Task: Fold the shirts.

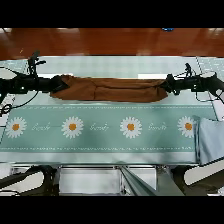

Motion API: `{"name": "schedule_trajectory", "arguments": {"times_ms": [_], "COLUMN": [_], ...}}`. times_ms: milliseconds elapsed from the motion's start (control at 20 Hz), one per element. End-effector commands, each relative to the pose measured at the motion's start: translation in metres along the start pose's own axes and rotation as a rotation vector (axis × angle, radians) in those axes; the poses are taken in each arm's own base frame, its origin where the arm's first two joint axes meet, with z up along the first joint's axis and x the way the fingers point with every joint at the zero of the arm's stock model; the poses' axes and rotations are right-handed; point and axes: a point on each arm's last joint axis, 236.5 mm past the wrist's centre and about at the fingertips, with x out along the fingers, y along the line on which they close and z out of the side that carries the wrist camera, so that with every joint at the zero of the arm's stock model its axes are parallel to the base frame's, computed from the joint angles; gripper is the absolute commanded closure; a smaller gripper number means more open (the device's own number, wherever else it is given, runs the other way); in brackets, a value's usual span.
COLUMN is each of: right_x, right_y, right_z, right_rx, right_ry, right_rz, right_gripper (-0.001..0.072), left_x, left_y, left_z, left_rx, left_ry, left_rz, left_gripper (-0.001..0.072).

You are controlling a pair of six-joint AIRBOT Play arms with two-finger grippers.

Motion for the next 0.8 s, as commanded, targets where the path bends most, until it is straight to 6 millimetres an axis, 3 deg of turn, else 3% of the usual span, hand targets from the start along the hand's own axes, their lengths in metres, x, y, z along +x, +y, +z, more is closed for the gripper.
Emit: {"name": "schedule_trajectory", "arguments": {"times_ms": [0, 200, 350, 500, 750], "right_x": [-0.032, -0.103, -0.152, -0.194, -0.251], "right_y": [0.019, 0.043, 0.065, 0.092, 0.132], "right_z": [-0.011, -0.045, -0.089, -0.136, -0.19], "right_rx": [-0.129, -0.281, -0.359, -0.4, -0.43], "right_ry": [0.028, -0.031, -0.092, -0.167, -0.332], "right_rz": [-0.054, -0.168, -0.197, -0.186, -0.138], "right_gripper": [0.0693, 0.0693, 0.0693, 0.0693, 0.0693], "left_x": [0.004, 0.032, 0.068, 0.112, 0.179], "left_y": [-0.016, -0.073, -0.129, -0.181, -0.211], "left_z": [-0.018, -0.027, -0.032, -0.057, -0.118], "left_rx": [0.005, 0.149, 0.276, 0.374, 0.492], "left_ry": [0.077, 0.089, 0.052, 0.149, 0.429], "left_rz": [-0.037, -0.076, -0.109, -0.169, -0.094], "left_gripper": [0.0683, 0.0684, 0.0684, 0.0684, 0.0684]}}
